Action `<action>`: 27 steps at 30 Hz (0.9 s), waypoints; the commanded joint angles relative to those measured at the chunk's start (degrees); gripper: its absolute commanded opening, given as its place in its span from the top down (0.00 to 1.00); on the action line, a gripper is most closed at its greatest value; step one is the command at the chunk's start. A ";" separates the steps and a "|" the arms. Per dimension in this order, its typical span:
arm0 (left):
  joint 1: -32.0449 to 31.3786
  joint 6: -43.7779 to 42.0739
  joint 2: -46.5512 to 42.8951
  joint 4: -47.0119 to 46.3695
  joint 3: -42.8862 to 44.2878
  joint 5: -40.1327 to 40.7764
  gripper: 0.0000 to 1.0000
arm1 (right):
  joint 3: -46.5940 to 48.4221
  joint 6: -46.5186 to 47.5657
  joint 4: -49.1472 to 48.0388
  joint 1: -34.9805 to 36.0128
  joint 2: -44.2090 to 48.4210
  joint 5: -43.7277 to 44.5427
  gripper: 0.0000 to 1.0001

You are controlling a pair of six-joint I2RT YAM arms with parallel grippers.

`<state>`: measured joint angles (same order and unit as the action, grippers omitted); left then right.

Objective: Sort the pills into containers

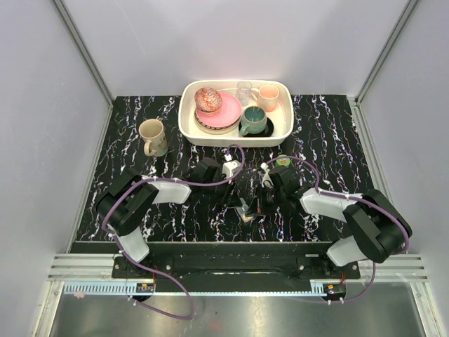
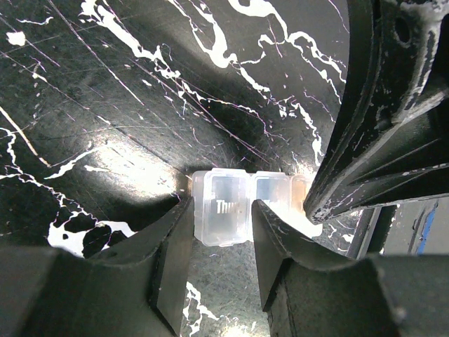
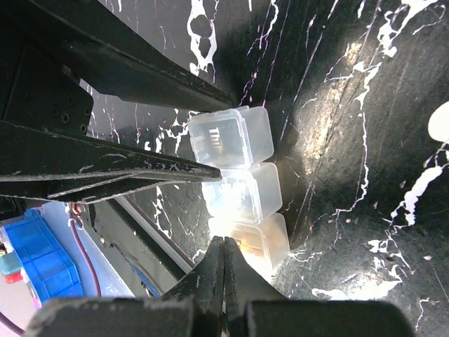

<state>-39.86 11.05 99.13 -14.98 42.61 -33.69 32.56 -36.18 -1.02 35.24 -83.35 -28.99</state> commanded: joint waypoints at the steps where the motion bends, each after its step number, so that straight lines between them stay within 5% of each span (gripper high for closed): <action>1: -0.75 -1.47 1.68 3.12 -1.04 2.40 0.59 | 1.46 2.08 3.38 -0.09 0.30 3.85 1.00; 27: -0.75 -1.38 1.94 3.38 -0.77 2.75 0.60 | 6.29 3.31 17.62 8.17 -0.23 20.28 1.00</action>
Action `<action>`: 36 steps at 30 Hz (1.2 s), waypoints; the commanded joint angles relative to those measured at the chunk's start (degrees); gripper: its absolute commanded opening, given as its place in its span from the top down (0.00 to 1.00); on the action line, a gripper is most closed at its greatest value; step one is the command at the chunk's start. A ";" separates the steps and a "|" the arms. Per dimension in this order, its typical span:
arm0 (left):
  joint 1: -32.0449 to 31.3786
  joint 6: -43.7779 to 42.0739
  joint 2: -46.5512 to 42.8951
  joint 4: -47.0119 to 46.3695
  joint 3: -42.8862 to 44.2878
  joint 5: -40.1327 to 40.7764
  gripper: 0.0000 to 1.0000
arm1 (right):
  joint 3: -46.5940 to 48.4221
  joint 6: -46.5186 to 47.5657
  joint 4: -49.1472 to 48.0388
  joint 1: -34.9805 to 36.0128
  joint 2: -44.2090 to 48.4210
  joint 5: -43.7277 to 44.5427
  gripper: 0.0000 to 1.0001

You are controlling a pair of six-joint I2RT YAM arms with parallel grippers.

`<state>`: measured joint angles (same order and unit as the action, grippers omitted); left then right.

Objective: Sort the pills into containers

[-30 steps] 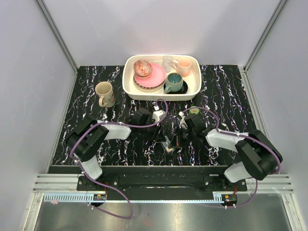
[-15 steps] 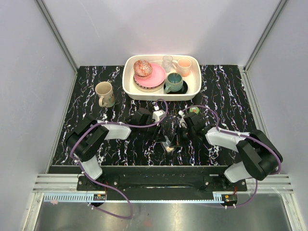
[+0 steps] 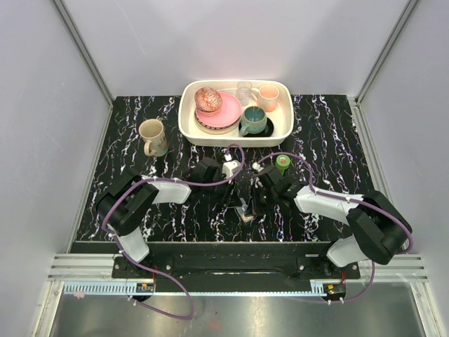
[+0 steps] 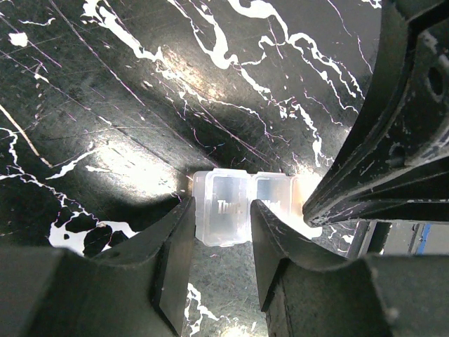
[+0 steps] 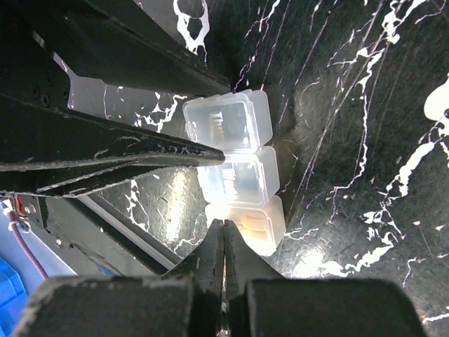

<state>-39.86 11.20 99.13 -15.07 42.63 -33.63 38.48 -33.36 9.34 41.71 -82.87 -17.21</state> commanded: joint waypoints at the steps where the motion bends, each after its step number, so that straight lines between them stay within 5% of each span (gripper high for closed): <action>1: -0.75 -1.53 2.03 3.38 -0.88 2.60 0.60 | 0.63 0.58 7.88 2.14 -0.63 9.29 1.00; 12: -0.75 -1.53 2.29 3.29 -0.71 2.60 0.61 | 3.44 -1.35 15.17 6.27 -0.98 19.75 1.00; 36: -0.84 -1.36 2.29 3.29 -0.71 2.60 0.61 | 4.94 -7.94 18.69 12.87 -4.49 27.40 1.00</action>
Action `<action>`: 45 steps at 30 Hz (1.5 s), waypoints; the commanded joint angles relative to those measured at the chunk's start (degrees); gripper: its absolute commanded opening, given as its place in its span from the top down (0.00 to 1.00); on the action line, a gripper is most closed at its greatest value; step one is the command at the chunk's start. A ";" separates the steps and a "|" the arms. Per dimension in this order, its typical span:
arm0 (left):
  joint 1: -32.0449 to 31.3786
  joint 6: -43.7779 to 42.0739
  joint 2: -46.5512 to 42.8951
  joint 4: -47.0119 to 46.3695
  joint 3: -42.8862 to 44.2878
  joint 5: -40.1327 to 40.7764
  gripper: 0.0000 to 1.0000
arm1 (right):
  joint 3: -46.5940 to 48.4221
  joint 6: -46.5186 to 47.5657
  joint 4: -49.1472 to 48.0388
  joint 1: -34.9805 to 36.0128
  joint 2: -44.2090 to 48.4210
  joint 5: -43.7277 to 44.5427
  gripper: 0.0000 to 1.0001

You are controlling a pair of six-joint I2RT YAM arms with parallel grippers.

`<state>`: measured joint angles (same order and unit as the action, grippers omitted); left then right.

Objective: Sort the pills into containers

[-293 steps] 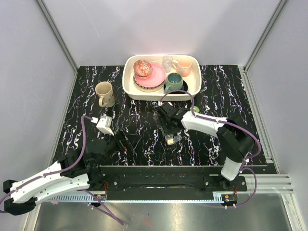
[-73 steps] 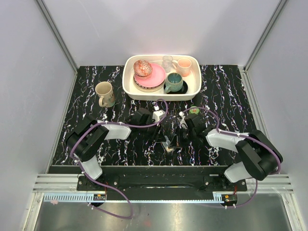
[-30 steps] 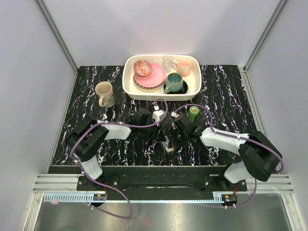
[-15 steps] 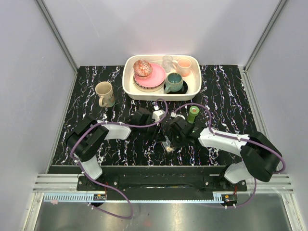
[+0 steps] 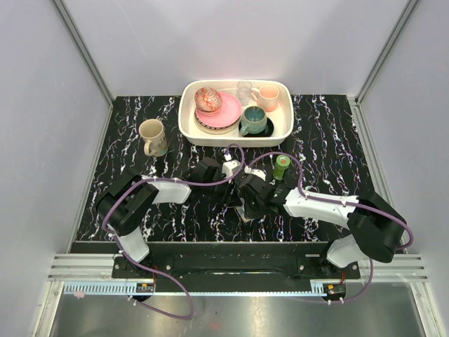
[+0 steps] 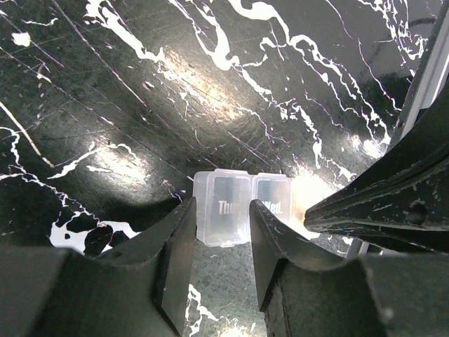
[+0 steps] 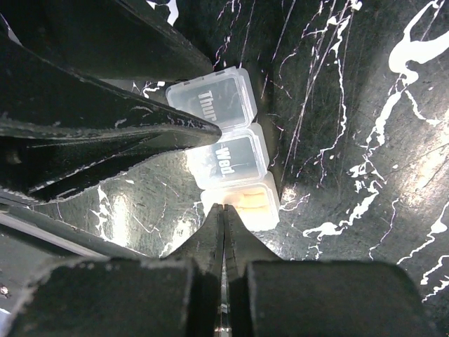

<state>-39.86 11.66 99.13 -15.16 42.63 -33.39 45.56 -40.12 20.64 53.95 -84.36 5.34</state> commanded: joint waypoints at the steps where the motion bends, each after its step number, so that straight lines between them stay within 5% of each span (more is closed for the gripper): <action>1: -0.84 -1.82 2.29 3.38 -0.71 2.36 0.61 | -2.14 -1.63 7.57 0.63 -3.09 5.11 1.00; 45: -0.84 -1.73 1.77 0.92 -2.38 2.36 0.63 | -0.30 -12.35 17.06 6.51 -7.57 10.39 1.00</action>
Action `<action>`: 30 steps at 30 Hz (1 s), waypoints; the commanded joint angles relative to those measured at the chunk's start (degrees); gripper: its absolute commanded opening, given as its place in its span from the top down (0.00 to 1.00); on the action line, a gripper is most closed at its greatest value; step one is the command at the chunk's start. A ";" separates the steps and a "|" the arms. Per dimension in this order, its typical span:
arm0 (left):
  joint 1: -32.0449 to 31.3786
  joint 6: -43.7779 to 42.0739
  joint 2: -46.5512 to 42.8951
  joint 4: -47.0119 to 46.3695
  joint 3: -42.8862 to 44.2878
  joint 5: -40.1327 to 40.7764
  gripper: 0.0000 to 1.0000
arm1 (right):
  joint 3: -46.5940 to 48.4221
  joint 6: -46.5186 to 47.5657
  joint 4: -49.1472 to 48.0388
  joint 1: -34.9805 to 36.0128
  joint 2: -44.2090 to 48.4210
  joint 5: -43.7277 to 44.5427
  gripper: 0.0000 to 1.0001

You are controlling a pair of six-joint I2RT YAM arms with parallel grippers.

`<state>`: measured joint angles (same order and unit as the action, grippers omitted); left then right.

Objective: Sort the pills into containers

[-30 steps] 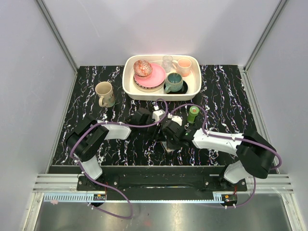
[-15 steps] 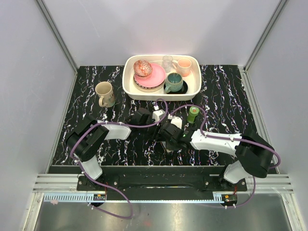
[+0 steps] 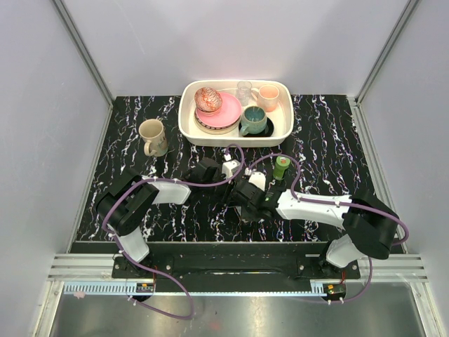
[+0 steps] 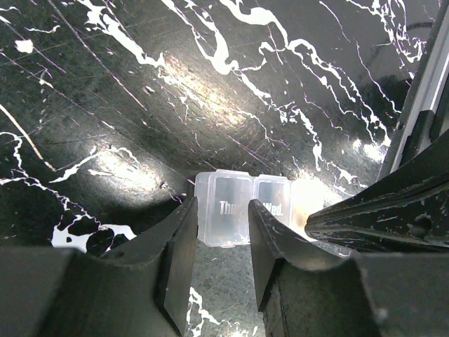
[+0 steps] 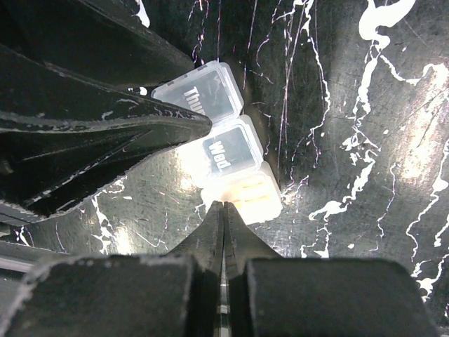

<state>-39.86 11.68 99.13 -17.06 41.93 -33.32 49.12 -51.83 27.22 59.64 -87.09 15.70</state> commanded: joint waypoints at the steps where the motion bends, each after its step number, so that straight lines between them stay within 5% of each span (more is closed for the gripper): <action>1: -0.84 -1.75 1.68 2.91 -1.68 2.30 0.63 | -3.86 -0.64 10.48 0.92 -5.37 0.03 1.00; 17: -0.84 -1.75 1.77 2.91 -1.50 2.21 0.63 | -6.32 -2.93 10.57 1.36 -5.29 0.82 1.00; 28: -0.84 -1.66 1.33 2.65 -1.85 2.29 0.63 | -3.34 -0.81 9.34 1.36 12.46 2.40 0.99; 30: -0.84 -1.49 0.89 2.38 -2.03 1.77 0.63 | -2.37 0.59 9.43 0.66 15.79 2.66 0.90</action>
<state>-40.45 11.42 99.61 -16.71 41.50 -32.95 44.66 -53.28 35.05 60.75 -78.24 15.70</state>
